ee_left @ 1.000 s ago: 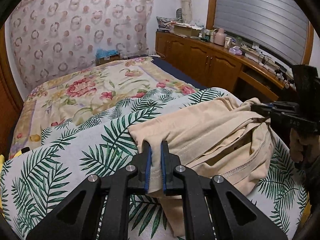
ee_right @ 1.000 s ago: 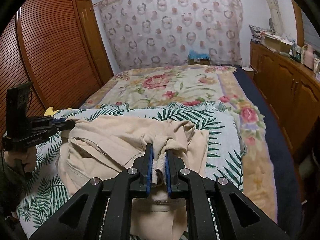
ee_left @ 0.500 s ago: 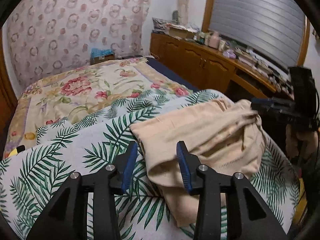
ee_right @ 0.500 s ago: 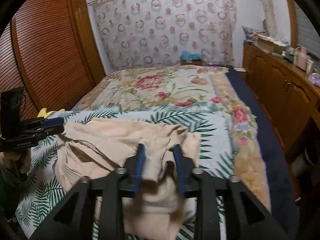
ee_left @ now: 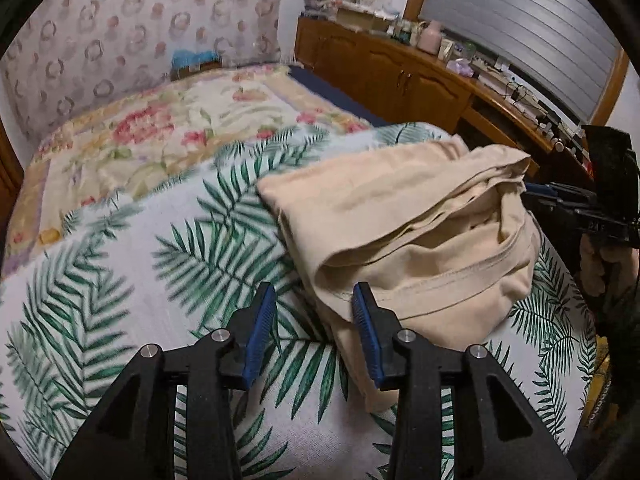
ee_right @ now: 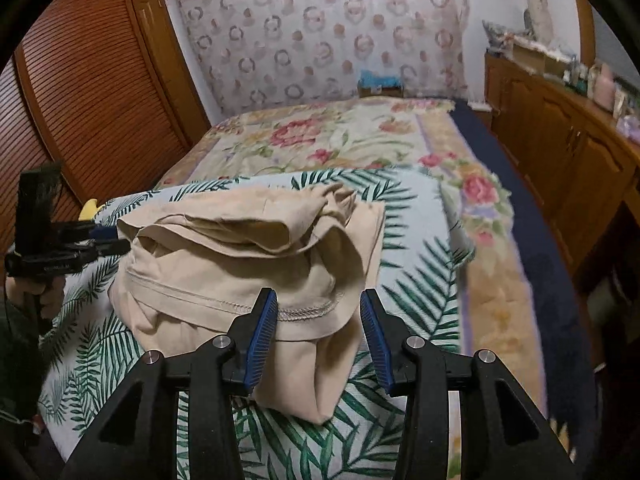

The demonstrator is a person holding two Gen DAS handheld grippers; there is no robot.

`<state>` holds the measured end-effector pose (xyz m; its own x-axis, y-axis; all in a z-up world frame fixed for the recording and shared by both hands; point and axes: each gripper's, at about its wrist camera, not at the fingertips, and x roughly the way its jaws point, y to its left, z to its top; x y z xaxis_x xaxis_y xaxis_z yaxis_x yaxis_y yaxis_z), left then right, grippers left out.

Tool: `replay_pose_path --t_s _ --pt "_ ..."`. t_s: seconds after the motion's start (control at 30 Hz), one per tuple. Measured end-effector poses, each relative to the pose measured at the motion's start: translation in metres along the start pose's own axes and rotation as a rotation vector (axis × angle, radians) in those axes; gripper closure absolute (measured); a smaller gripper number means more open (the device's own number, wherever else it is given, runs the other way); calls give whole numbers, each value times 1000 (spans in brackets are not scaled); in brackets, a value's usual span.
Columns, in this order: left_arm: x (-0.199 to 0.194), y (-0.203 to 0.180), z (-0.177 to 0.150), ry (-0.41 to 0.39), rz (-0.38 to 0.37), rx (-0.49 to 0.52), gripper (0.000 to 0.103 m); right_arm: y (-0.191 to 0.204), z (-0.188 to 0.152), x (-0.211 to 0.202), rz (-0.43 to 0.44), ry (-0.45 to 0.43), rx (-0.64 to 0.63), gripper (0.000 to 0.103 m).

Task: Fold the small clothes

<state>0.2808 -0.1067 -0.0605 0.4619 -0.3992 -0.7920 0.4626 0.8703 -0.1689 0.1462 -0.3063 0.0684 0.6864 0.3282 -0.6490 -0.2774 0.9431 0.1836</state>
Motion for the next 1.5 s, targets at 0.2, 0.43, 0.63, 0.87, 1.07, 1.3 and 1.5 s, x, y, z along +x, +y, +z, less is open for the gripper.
replay_pose_path --t_s 0.2,0.43,0.63,0.87,1.07,1.3,1.5 --pt "0 -5 3 0 -79 -22 88 -3 14 -5 90 -30 -19 98" --pt "-8 0 25 -70 -62 -62 101 -7 38 -22 91 -140 -39 100" --pt "-11 17 48 -140 39 -105 101 -24 63 -10 -30 -161 12 100" --pt "-15 25 53 -175 95 -122 97 -24 64 -5 -170 -158 36 87" --pt "-28 25 47 -209 72 -102 54 3 52 -7 -113 -134 28 35" --pt "-17 16 29 -155 42 -67 28 17 40 8 -50 -33 -18 27" --pt "18 20 23 -49 34 -74 28 14 50 36 -42 30 2 27"
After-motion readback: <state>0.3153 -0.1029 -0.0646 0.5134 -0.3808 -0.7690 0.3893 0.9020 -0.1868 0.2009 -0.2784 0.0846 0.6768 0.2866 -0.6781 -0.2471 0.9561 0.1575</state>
